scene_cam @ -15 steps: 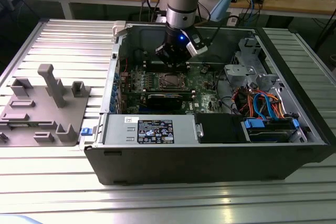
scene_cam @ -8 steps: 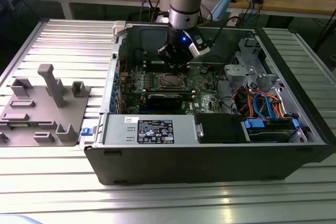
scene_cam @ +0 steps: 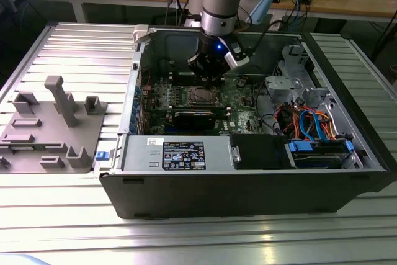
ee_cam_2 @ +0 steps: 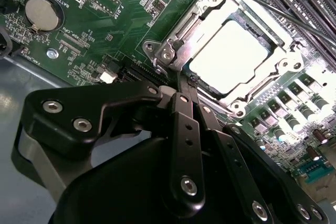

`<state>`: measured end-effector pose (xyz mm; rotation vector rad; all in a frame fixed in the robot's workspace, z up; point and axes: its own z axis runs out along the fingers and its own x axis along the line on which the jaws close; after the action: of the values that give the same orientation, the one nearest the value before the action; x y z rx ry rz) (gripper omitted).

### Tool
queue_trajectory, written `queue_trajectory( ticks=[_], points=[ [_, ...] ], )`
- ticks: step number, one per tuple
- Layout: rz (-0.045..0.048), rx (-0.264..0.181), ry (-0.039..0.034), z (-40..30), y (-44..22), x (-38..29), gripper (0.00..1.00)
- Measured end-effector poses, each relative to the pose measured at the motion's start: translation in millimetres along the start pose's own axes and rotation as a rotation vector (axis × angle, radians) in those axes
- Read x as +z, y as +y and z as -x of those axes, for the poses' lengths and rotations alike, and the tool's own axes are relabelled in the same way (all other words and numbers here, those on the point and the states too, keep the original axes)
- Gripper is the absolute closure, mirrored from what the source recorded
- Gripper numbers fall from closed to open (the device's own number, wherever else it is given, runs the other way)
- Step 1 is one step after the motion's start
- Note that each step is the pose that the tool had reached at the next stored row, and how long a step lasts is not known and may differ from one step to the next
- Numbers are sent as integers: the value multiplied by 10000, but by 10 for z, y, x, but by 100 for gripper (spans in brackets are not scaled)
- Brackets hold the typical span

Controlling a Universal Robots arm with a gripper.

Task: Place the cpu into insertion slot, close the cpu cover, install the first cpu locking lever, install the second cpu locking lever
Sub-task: 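Install the first cpu locking lever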

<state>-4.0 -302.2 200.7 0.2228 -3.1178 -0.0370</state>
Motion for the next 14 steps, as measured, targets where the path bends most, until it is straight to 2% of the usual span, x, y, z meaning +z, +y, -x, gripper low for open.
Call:
queue_trajectory(
  ticks=[4, 7, 9, 14],
  points=[
    [6, -1, -2, 4, 5, -1, 89],
    [15, -4, -9, 6, 10, -63, 89],
    [5, -1, -2, 2, 10, -133, 89],
    [5, 1, -1, 2, 9, -130, 89]
  ],
)
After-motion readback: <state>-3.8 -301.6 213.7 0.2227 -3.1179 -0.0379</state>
